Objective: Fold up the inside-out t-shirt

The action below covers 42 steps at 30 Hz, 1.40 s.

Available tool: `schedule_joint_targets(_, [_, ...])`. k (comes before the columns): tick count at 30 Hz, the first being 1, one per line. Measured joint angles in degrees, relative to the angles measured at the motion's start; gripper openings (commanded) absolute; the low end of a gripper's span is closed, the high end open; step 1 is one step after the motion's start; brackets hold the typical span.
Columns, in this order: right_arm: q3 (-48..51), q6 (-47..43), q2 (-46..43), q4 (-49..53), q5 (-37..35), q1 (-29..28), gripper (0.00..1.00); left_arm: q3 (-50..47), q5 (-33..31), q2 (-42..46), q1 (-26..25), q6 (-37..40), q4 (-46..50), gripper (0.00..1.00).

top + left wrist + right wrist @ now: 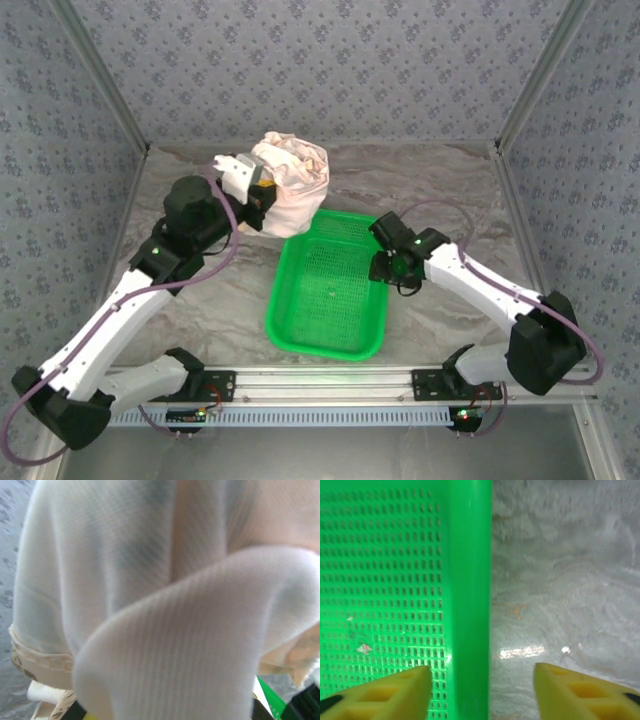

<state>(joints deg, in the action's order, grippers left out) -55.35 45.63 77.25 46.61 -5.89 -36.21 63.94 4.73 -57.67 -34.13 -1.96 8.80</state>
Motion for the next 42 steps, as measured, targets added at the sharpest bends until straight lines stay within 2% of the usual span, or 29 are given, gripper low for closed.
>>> schedule_joint_targets(4, [0.0, 6.0, 2.1, -1.0, -2.0, -0.2, 0.19, 0.0, -2.5, 2.1, 0.0, 0.9, 1.3, 0.01])
schedule_joint_targets(7, [-0.2, 8.2, 2.2, -1.7, -3.0, 1.3, 0.16, -0.6, -3.1, 2.8, 0.0, 1.0, 2.0, 0.01])
schedule_joint_targets(9, [-0.7, 7.3, 2.8, -3.0, -3.3, 4.6, 0.15, -1.2, -3.3, 3.3, 0.0, 1.0, 2.7, 0.01])
schedule_joint_targets(13, [-5.6, -5.9, 6.2, -3.7, -3.2, 14.7, 0.23, -2.3, -3.3, 4.8, 0.0, 1.0, 4.9, 0.01])
schedule_joint_targets(20, [-22.0, -35.4, 16.1, -2.1, -8.3, 32.9, 0.25, -2.6, -2.8, 7.5, 0.0, -0.7, 7.3, 0.0])
schedule_joint_targets(21, [-23.1, -37.8, 17.2, -2.8, -9.0, 35.1, 0.29, -2.6, -2.6, 7.6, 0.0, -1.0, 7.8, 0.0])
schedule_joint_targets(22, [-24.2, -39.3, 18.5, -3.6, -9.4, 37.4, 0.39, -2.6, -2.3, 7.6, 0.0, -1.1, 8.4, 0.0])
schedule_joint_targets(23, [-25.2, -40.5, 19.8, -4.2, -9.7, 39.3, 0.43, -2.6, -2.0, 7.6, 0.0, -1.3, 9.1, 0.0])
schedule_joint_targets(25, [-26.9, -42.8, 22.3, -5.8, -9.7, 42.4, 0.43, -2.6, -1.4, 7.6, 0.0, -1.9, 10.2, 0.0])
schedule_joint_targets(27, [-28.4, -44.6, 24.4, -6.6, -9.6, 44.0, 0.48, -2.7, -0.9, 7.6, 0.0, -2.7, 10.8, 0.0])
schedule_joint_targets(28, [-29.3, -45.4, 25.2, -6.6, -9.5, 44.2, 0.53, -2.8, -0.5, 7.6, 0.0, -3.2, 10.8, 0.0])
schedule_joint_targets(31, [-32.2, -46.1, 26.3, -5.2, -9.3, 43.3, 0.59, -4.2, 0.0, 8.1, 0.0, -5.1, 10.7, 0.0])
schedule_joint_targets(36, [-36.7, -38.6, 24.5, -0.7, -7.7, 38.0, 0.7, -7.1, -0.8, 9.5, 0.0, -6.6, 11.0, 0.0])
schedule_joint_targets(39, [-32.4, -31.9, 20.2, -0.9, -5.9, 29.4, 0.76, -7.4, -1.9, 9.7, 0.0, -6.8, 11.4, 0.0])
schedule_joint_targets(42, [-27.0, -25.4, 17.3, -1.4, -3.7, 19.1, 0.77, -7.4, -2.7, 9.7, 0.0, -6.8, 12.0, 0.0])
